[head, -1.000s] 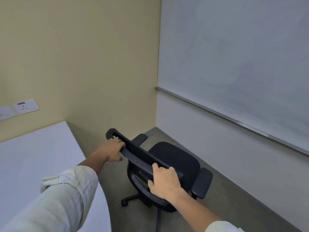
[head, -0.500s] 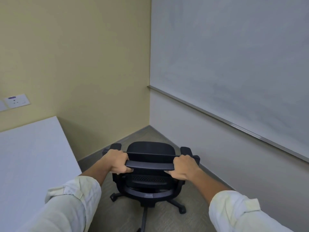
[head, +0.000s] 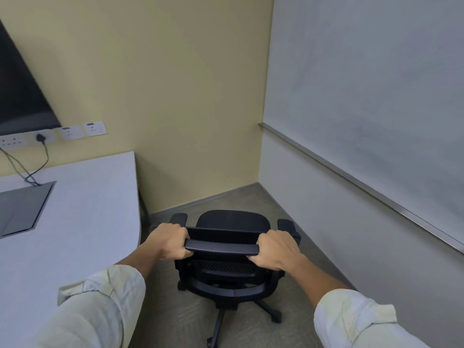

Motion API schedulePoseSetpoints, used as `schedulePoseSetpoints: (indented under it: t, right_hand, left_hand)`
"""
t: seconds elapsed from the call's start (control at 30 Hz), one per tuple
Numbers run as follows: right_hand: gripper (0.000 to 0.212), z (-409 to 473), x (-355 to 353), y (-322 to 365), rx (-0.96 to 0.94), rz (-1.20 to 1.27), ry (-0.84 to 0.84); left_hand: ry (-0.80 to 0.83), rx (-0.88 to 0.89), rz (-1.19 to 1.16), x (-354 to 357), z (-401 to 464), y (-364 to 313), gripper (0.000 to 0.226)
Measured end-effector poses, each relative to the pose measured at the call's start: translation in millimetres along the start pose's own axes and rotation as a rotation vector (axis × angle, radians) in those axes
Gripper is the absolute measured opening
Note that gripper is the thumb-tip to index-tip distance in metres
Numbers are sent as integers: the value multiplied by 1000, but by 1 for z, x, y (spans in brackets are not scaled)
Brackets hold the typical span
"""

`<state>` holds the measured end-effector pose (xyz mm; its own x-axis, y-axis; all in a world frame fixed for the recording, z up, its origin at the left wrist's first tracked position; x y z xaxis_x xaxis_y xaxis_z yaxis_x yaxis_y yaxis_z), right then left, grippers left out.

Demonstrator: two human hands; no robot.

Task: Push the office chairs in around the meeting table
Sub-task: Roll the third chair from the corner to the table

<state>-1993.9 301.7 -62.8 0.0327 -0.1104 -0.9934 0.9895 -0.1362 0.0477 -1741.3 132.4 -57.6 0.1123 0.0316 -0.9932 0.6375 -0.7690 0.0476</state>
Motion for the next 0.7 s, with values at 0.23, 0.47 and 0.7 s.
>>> schedulePoseSetpoints:
  t: [0.23,0.47,0.7]
  right_hand:
    - [48,25,2,-40,-80,-1,-8]
    - [51,85,12,-67,-128,-25,-54]
    - [47,165,14,-97,-133,-16,-34]
  left_hand:
    - [9,-38,-2,2,30,-11,30]
    - [-32,-53,39,-4,94,9,29]
    - [-65,-88,23,-11,170,39,30]
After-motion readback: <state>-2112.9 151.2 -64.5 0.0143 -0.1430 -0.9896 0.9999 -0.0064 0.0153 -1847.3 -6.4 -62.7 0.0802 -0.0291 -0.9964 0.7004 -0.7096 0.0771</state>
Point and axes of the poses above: each hand's wrist, its own z-axis towards the middle knuckle, its own x-axis out of the palm, y = z × x, the point moved 2 cm from there along z, towards the middle knuckle, and after that the axes turned 5 degrees about -y, right-handed, at the moved point
